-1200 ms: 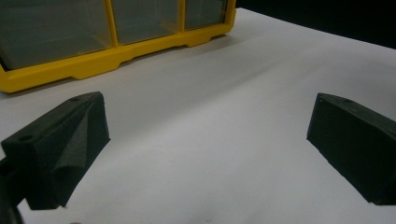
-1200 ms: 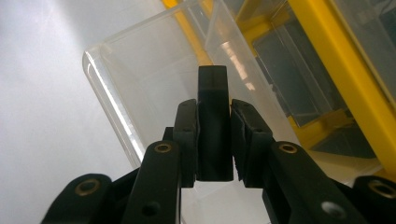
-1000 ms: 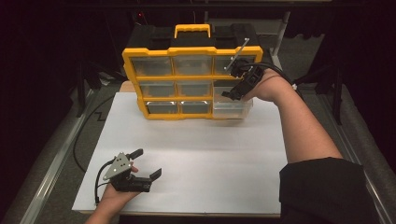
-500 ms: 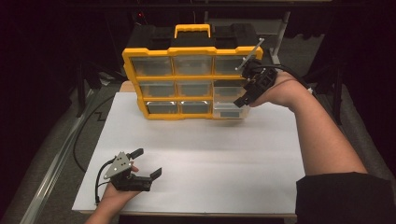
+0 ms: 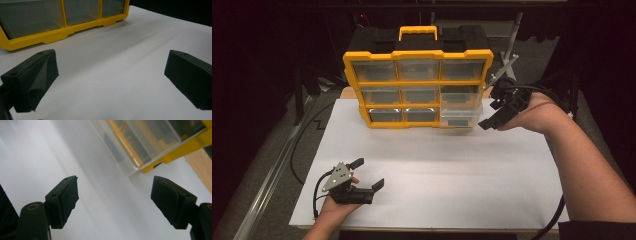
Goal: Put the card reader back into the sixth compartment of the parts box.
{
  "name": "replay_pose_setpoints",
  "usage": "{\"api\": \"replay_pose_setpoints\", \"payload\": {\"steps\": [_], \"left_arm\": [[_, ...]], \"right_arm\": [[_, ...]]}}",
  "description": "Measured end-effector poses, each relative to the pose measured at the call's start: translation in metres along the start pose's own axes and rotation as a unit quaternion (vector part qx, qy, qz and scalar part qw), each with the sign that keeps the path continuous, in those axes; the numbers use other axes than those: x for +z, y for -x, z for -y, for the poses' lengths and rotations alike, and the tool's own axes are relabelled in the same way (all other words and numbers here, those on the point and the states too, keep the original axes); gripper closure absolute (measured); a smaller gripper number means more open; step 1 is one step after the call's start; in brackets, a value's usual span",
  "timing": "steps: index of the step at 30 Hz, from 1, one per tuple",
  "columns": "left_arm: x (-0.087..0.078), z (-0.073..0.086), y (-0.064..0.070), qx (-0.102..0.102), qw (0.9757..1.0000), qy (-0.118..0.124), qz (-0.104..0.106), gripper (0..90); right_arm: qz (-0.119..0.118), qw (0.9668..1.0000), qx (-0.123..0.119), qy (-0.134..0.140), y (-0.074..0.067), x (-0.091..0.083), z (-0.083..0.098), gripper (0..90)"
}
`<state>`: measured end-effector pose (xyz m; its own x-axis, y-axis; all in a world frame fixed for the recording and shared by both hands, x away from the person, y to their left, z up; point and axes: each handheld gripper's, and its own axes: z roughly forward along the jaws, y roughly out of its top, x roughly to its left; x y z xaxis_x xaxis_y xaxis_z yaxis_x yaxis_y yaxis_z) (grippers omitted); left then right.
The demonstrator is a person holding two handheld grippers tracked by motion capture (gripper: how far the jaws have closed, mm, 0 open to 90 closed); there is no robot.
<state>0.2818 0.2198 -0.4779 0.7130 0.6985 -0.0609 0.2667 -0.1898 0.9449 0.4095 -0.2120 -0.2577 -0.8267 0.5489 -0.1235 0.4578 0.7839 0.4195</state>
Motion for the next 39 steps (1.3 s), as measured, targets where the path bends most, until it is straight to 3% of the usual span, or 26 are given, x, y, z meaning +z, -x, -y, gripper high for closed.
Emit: {"api": "replay_pose_setpoints", "payload": {"steps": [11, 19, 28, 39], "left_arm": [[0.000, 0.000, -0.001, -0.003, 1.0000, 0.000, -0.002, 0.3], [0.000, 0.000, -0.002, -0.002, 1.0000, -0.003, -0.003, 0.3], [0.000, 0.000, -0.003, -0.004, 1.0000, -0.003, -0.004, 0.3], [0.000, 0.000, -0.002, -0.002, 1.0000, -0.005, -0.005, 0.3]], "right_arm": [[-0.006, 0.9995, 0.030, 0.000, -0.007, 0.010, 0.041, 14.8], [0.004, 0.9991, 0.039, -0.019, -0.018, 0.016, 0.064, 4.7], [0.011, 0.9982, 0.051, -0.031, -0.026, 0.027, 0.079, 0.2], [0.013, 0.9981, 0.044, -0.042, -0.039, 0.048, 0.088, 0.2]]}}
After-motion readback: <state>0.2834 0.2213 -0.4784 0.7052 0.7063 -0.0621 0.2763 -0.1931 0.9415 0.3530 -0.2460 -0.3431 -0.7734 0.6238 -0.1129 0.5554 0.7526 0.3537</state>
